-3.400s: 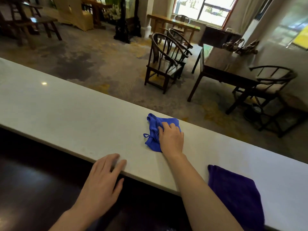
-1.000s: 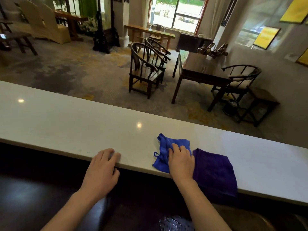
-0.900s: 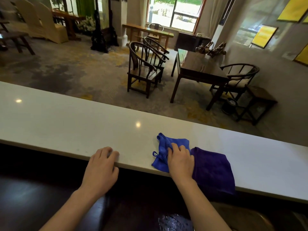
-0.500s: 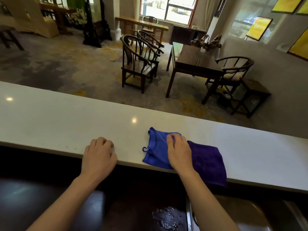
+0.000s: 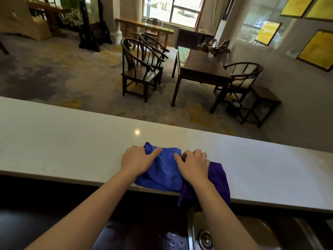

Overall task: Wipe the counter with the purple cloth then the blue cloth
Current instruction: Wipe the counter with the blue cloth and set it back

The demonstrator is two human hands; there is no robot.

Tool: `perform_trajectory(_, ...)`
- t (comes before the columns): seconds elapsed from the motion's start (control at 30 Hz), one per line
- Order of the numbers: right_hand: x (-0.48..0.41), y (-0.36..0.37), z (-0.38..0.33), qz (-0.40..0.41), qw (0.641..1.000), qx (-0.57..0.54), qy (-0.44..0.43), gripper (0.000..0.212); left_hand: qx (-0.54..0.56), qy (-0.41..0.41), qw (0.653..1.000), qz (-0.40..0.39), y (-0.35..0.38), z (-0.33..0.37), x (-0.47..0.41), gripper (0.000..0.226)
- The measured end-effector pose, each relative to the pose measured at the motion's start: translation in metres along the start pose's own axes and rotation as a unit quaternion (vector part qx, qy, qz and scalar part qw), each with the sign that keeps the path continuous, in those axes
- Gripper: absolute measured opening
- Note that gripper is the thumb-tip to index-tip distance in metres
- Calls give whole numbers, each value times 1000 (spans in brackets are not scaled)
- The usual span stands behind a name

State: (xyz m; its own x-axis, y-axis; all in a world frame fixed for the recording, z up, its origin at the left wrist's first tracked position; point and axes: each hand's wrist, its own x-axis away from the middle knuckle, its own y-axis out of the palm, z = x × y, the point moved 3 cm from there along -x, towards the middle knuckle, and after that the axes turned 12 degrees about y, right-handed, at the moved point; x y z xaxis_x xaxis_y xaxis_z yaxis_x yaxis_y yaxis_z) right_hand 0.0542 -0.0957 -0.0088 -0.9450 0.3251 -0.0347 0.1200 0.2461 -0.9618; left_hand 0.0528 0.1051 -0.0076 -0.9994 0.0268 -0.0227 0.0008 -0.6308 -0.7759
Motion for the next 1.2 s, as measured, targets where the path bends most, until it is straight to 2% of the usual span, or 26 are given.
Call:
perform_trajectory(0.1,-7,4,-3,-43,998,-48,16,30,34,-9,999,12,4,1,-5,47)
perform_trajectory(0.23,-8,6,-3,-79,989,-123,31,18,157,-27,987,23,1,-2,-6,25)
perform_trajectory(0.33,-2,2,0,-92,975,-200,37,18,219,-25,975,23,-5,-1,-4,22)
perform_trajectory(0.43,8,-12,2,-107,937,-332,33,14,256,-3,966,30,-11,4,-1,23)
perform_trajectory(0.5,15,-25,4,-106,923,-370,18,13,272,12,962,38,-15,8,2,25)
perform_trajectory(0.7,13,-65,13,-35,924,-382,1,13,359,52,931,49,-20,41,1,18)
perform_trajectory(0.9,-23,-105,31,50,919,-390,15,15,324,86,940,62,-9,95,-27,16)
perform_trajectory(1.2,-94,-99,70,34,926,-375,40,16,301,70,949,56,40,127,-86,15)
